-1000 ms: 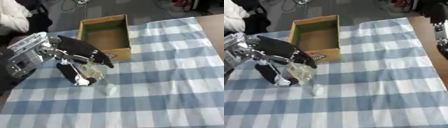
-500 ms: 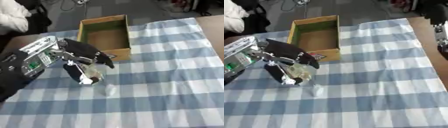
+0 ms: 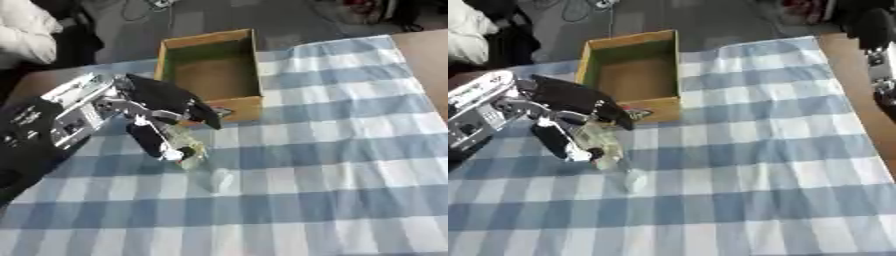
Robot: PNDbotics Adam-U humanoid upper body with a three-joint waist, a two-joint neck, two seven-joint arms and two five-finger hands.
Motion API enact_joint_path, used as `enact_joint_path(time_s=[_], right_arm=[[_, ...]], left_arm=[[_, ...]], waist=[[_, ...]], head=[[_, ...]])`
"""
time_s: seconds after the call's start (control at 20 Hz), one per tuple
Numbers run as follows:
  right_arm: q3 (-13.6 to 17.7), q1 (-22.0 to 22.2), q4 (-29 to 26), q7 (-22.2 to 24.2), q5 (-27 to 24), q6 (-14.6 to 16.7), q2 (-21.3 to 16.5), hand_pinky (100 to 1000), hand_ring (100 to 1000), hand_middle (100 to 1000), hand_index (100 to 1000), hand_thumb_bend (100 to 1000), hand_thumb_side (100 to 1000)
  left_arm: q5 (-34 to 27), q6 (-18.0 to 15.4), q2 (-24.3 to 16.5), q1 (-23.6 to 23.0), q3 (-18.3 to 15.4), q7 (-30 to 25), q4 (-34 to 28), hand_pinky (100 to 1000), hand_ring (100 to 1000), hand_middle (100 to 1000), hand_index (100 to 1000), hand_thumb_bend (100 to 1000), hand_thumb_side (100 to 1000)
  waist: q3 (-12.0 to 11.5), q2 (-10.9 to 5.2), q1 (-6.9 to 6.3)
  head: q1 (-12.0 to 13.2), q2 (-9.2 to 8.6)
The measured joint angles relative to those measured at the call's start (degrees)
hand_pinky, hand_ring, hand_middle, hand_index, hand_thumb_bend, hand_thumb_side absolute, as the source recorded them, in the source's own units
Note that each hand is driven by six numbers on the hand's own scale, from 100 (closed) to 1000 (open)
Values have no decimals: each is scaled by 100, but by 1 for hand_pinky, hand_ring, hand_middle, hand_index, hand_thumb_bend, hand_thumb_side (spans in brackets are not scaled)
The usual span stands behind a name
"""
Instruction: Pick up objects on the table and place them in the box.
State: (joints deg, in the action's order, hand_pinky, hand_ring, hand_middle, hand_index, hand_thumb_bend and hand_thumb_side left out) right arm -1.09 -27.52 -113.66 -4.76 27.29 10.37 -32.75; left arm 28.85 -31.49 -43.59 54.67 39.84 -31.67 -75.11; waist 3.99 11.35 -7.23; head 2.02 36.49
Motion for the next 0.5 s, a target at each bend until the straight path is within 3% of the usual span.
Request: enact_joint_path(time_s=[0.05,0.5], right_arm=[[0,0,0,0,0,0,0,483,453,491,705,183,1000],[-1,-3,0,26,0,21,5,484,454,491,705,182,1000]], left_arm=[[-18,0,10,0,0,0,19,865,888,934,1000,997,623],[-88,0,107,15,-1,0,162,850,868,921,1000,897,590]], waist=[[0,0,1],[20,15,18]], head=[[0,0],[57,0]])
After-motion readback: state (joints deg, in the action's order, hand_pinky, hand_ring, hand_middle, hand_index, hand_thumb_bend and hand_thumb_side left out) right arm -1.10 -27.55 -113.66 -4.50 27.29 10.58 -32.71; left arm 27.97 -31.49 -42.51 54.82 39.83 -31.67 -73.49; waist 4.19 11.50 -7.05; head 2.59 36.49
